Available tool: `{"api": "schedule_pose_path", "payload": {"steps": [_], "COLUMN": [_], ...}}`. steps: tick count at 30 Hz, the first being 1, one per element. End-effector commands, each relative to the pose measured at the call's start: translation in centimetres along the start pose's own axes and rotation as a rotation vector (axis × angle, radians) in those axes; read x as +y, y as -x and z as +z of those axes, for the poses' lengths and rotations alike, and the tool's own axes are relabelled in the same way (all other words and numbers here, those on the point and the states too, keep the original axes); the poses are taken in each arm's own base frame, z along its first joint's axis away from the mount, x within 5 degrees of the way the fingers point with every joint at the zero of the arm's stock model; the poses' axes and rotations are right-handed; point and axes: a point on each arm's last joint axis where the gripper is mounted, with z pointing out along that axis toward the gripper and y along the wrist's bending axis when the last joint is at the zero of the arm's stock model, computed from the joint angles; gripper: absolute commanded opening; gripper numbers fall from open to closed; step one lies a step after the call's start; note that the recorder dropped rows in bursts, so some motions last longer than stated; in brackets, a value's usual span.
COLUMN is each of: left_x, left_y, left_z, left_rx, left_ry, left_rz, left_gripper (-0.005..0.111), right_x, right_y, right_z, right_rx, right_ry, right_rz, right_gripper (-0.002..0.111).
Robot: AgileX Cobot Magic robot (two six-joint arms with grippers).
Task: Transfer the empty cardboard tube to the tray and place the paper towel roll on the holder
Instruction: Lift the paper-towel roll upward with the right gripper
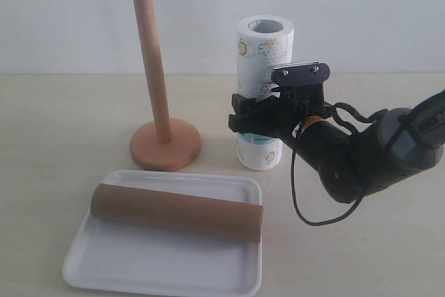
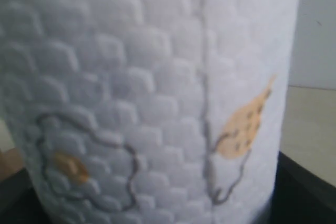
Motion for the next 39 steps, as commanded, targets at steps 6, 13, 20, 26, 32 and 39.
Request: {"api": "schedule_pose_path", "payload": {"steps": [6,13,20,26,32,39], "left_x": [0.0,0.0,0.0,0.0,0.0,0.0], "left_y": [-0.1,-0.1,-0.1,-0.1,-0.1,-0.1], "left_z": [0.0,0.0,0.0,0.0,0.0,0.0], "left_rx": [0.000,0.000,0.000,0.000,0.000,0.000], "left_ry": [0.002,0.002,0.002,0.002,0.002,0.002], "left_rz": [-0.002,-0.002,-0.002,-0.002,-0.002,-0.002], "left_gripper": [0.004,0.004,0.004,0.004,0.004,0.004], "right_x": [0.8,1.5,2.0,3.0,3.8,6.4], "right_y": [3.7,8.6,12.9,16.9,19.5,21.0], "right_z": [-0.8,-3.0,-5.4,-8.4,-10.8,-12.8], "right_rx": [-0.092,-0.120,-0.236,-0.350,-0.450,-0.604], "right_ry": [0.039,0.048,0.062,0.139,0.198,0.315], "right_rz": [-0.106,-0.098,-0.080,-0.044,-0.120,-0.133], "right_gripper": [0.000,0.000,0.000,0.000,0.000,0.000]}}
